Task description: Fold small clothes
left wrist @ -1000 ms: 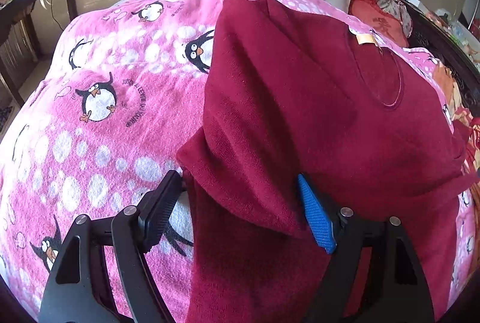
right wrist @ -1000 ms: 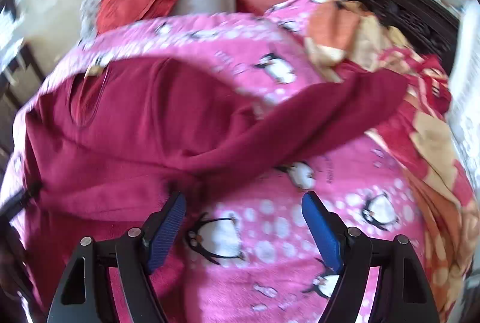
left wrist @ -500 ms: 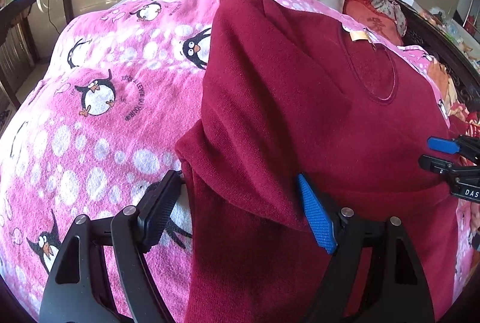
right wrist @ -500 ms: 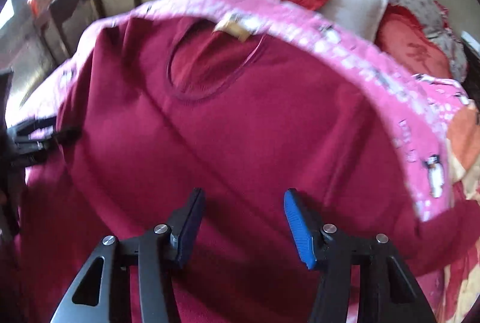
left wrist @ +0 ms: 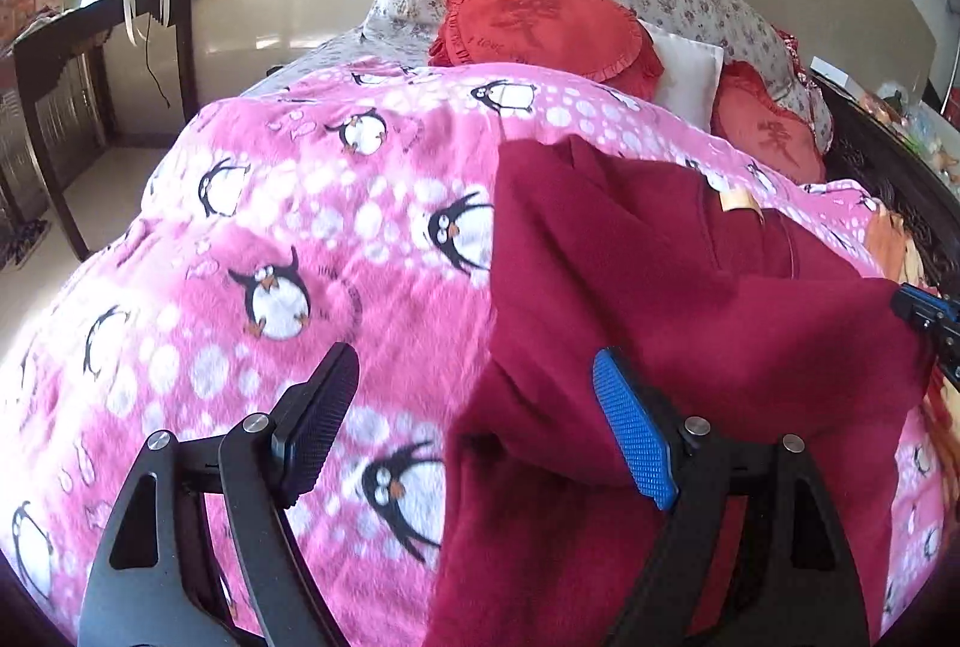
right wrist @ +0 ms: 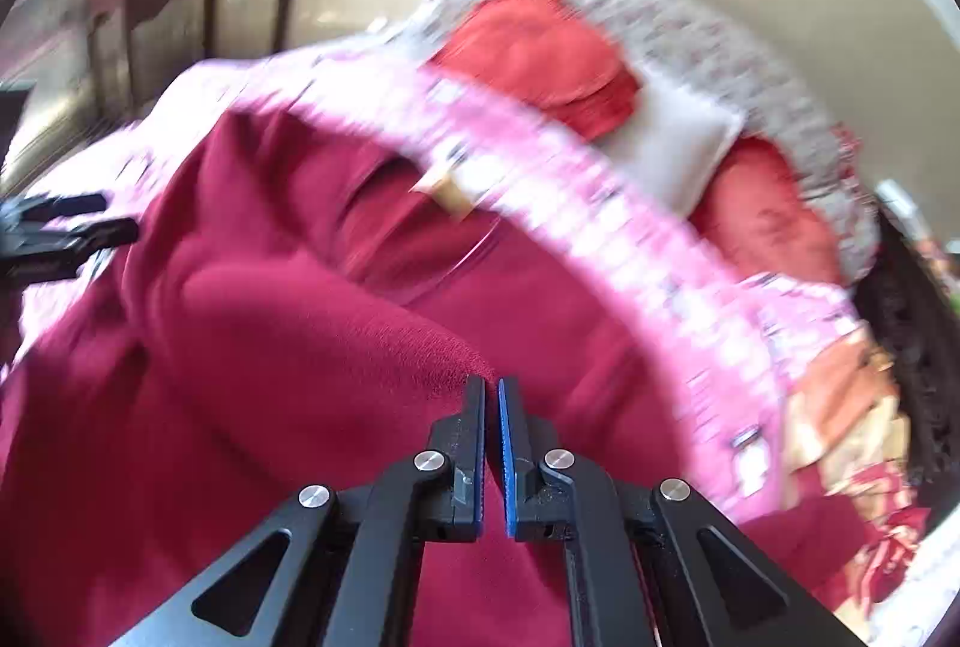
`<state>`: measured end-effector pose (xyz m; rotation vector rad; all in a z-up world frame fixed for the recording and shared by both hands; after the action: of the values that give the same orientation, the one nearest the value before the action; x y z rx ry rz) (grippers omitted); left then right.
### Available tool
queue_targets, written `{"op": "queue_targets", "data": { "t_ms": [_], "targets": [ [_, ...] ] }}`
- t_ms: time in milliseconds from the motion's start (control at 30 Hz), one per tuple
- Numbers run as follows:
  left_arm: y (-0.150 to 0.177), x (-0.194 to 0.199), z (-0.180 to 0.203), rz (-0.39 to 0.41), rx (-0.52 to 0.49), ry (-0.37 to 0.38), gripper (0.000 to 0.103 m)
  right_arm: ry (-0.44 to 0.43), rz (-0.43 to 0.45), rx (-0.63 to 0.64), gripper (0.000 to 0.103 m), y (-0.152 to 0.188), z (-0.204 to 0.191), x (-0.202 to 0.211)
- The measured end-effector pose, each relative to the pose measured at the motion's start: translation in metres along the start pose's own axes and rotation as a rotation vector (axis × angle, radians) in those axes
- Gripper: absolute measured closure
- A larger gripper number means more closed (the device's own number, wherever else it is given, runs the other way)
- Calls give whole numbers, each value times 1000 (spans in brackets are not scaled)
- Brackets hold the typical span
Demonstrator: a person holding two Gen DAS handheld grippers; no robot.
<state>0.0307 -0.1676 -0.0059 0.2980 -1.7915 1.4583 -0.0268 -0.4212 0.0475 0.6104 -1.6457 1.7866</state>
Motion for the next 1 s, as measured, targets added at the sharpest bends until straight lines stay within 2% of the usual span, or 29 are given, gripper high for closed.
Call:
{"op": "queue_targets", "data": {
  "t_ms": [100,200,267,300,367,467,567,700,800,900,967,1000],
  "targets": [
    [-9,-10,1,-24,-13,-15,22,35,-14,-102,99,-8,21,-24],
    [-15,-20,4,-48,-35,-28,22,44,-117,-186,96,9,36,-50],
    [-15,-29,4,-77,-58,-40,22,-3,-88,-258,83,7,42,-39],
    [-13,-32,2,-95,-65,-51,22,-7,-71,-288,71,7,47,-28],
    [-8,-35,-7,-120,-37,-62,22,-46,-50,-326,67,6,46,-16],
    [3,-26,-17,-119,36,2,22,-219,-54,-304,67,0,7,1],
    [21,-6,-18,-130,9,33,22,-339,-37,-196,67,-19,-48,2],
    [49,6,-10,-174,-35,74,22,-429,11,-49,67,-55,-129,-11],
    [54,-2,-12,-189,-49,29,22,-482,-40,35,66,-77,-181,-41],
    [46,-13,-18,-173,-8,29,22,-465,-108,98,66,-86,-213,-76],
    [40,-20,-24,-165,5,26,22,-470,-143,119,85,-86,-228,-91],
    [38,-21,-26,-160,7,24,22,-474,-154,127,99,-86,-234,-95]
  ]
}}
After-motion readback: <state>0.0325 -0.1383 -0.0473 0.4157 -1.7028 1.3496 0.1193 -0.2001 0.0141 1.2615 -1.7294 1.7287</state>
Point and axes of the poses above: each gripper's, at about its wrist camera, not at the fingertips, and x roughly against the way its jaws point, z to its right, y to its underside, the point moved 9 cm from there along -x, roughly the way its jaws point, and after that the axes turned 15 degrees about -x, right-handed, at the moved point
